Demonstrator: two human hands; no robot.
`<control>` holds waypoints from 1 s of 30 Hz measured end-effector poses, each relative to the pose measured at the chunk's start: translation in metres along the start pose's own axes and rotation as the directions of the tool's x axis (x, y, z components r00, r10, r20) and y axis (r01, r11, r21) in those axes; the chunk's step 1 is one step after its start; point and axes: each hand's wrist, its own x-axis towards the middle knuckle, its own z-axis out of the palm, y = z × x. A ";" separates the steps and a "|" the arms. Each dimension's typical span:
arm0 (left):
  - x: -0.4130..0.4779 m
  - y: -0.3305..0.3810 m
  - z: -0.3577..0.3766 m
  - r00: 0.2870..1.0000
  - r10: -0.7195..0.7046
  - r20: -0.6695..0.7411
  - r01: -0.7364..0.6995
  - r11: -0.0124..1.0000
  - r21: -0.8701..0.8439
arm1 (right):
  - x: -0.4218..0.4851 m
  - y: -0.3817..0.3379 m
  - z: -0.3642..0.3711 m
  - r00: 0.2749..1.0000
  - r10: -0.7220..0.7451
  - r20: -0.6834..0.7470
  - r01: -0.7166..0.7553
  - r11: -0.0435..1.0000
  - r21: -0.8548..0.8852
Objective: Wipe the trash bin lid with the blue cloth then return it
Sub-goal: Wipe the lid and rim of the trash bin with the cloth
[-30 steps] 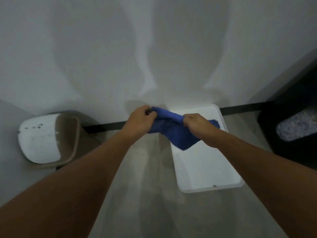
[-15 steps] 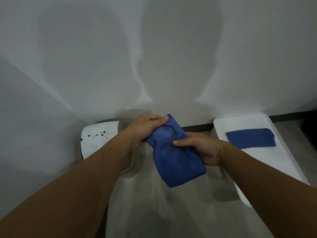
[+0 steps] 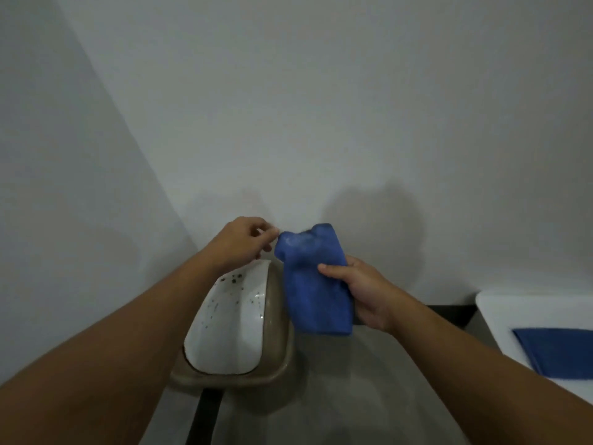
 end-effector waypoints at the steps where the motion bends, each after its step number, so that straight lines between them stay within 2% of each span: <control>1: -0.002 -0.009 -0.003 1.000 0.023 -0.019 -0.022 0.997 0.070 | 0.003 0.003 0.007 0.999 -0.036 -0.015 0.035 0.997 -0.064; 4: -0.010 -0.038 -0.015 0.998 -0.015 -0.065 0.026 0.986 0.165 | 0.010 0.006 0.035 0.970 -0.220 -0.103 0.169 0.917 -0.362; 7: -0.018 -0.059 -0.030 0.992 -0.121 -0.034 0.126 0.966 0.225 | 0.009 0.014 0.070 0.861 -0.447 -0.242 0.253 0.790 -0.558; 8: -0.020 -0.060 -0.034 0.986 -0.168 -0.004 0.164 0.960 0.225 | 0.007 0.019 0.082 0.837 -0.489 -0.245 0.269 0.758 -0.594; 10: -0.021 -0.057 -0.039 0.949 -0.307 0.073 0.292 0.942 0.167 | 0.010 0.029 0.103 0.846 -0.507 -0.165 0.251 0.651 -0.716; 12: -0.024 -0.049 -0.043 0.885 -0.441 0.151 0.425 0.896 0.125 | 0.020 0.038 0.117 0.913 -0.407 -0.028 0.172 0.447 -0.878; 14: -0.022 -0.042 -0.046 0.836 -0.510 0.200 0.503 0.860 0.090 | 0.031 0.046 0.122 0.943 -0.330 0.037 0.105 0.192 -0.976; 16: -0.018 -0.043 -0.046 0.825 -0.519 0.224 0.492 0.854 0.170 | 0.033 0.061 0.116 0.940 -0.330 0.084 0.093 0.012 -0.996; 17: -0.018 -0.043 -0.045 0.826 -0.498 0.264 0.435 0.861 0.262 | 0.031 0.069 0.110 0.936 -0.331 0.115 0.106 -0.046 -0.993; 20: -0.024 -0.035 -0.038 0.760 -0.541 0.360 0.472 0.840 0.267 | 0.021 0.078 0.086 0.930 -0.313 0.193 0.157 -0.134 -0.978; 23: -0.024 -0.028 -0.026 0.717 -0.547 0.433 0.458 0.837 0.298 | 0.007 0.072 0.062 0.932 -0.262 0.250 0.210 -0.173 -0.962; 28: -0.024 -0.015 -0.011 0.680 -0.486 0.549 0.393 0.874 0.287 | -0.037 0.071 0.030 0.923 -0.128 0.363 0.325 -0.244 -0.914; 30: -0.023 -0.007 -0.006 0.678 -0.475 0.560 0.394 0.879 0.269 | -0.055 0.075 0.024 0.914 -0.132 0.383 0.336 -0.283 -0.898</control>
